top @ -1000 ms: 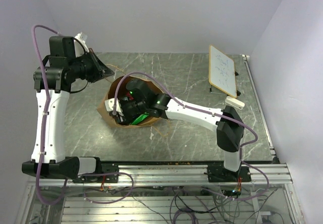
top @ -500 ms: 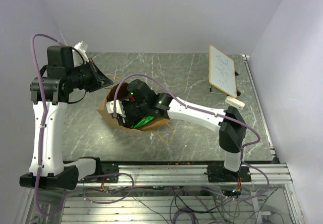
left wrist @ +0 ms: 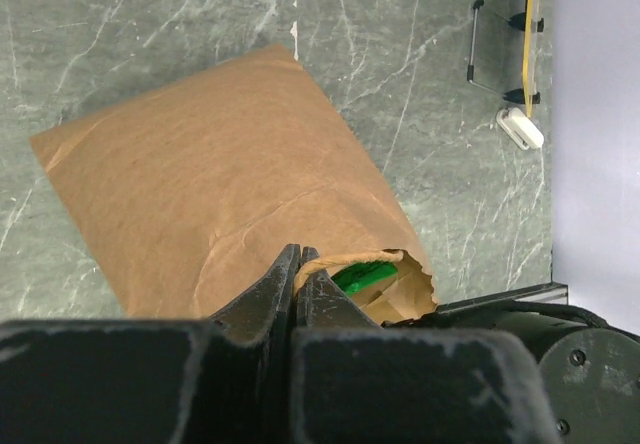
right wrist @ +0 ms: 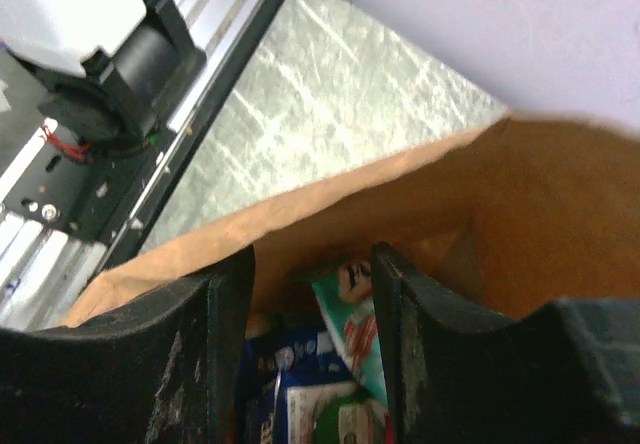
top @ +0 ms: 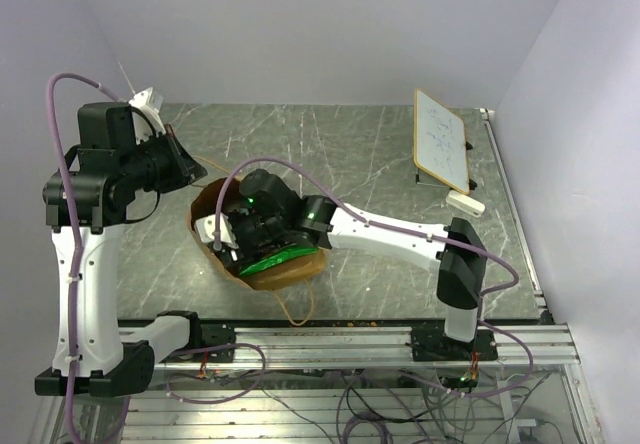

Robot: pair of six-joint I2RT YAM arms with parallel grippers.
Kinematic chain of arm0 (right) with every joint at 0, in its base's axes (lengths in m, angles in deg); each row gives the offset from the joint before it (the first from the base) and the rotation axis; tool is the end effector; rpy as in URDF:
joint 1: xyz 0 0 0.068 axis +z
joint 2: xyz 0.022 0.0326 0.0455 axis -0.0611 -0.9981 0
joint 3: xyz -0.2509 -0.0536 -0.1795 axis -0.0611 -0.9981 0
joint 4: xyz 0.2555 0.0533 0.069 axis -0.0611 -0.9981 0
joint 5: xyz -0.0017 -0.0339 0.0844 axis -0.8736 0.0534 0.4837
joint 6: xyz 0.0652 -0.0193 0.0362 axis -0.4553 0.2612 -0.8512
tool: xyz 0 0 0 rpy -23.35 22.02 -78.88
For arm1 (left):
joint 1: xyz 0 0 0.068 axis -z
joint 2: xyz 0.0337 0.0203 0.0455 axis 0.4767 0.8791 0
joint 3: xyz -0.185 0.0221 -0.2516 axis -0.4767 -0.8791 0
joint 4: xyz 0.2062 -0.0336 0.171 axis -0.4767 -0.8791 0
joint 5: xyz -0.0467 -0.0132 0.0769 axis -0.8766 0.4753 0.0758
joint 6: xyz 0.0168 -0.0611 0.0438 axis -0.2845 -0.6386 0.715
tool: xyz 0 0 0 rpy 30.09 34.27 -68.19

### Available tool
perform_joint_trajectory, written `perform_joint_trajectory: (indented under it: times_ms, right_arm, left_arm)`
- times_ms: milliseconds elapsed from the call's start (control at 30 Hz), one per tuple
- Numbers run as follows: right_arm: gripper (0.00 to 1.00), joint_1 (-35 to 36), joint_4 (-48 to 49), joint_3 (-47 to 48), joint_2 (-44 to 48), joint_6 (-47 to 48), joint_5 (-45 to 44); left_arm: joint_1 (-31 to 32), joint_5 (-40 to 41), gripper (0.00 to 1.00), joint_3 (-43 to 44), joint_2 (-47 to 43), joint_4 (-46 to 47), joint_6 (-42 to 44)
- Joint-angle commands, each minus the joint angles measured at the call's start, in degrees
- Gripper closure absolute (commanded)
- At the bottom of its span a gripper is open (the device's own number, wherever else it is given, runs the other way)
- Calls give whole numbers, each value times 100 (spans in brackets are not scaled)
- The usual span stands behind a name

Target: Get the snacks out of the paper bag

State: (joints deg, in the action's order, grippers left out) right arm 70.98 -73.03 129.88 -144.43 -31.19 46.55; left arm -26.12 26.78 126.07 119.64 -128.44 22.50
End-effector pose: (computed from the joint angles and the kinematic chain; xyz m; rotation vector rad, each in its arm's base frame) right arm 0.1559 0.4691 0.3493 -1.8376 0.9690 0.9260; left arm 0.1729 -0.0267 0.4995 -0.2673 2.2205 -0.5976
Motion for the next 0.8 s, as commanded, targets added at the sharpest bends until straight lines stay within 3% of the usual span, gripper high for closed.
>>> perform_joint_trajectory:
  times_ms: [0,133,267,500,767]
  right_arm:
    - [50,-44,-643,-324,497,644,-549]
    - [50,-52,-1992,-376,869,1624,-797]
    - [50,-46,-2961,-282,982,1982,-943]
    - [51,-35,-3164,-565,1296,1867,-954]
    - [52,72,-2877,-940,1220,1822,-1740]
  left_arm:
    - [-40,-74,93,-2,-105,91,-7]
    - [-36,-447,93,-121,-38,383,-195]
    - [-36,-512,93,-32,194,378,-178]
    - [-36,-665,93,-157,270,549,-407]
    - [-39,-613,93,-39,374,503,-534]
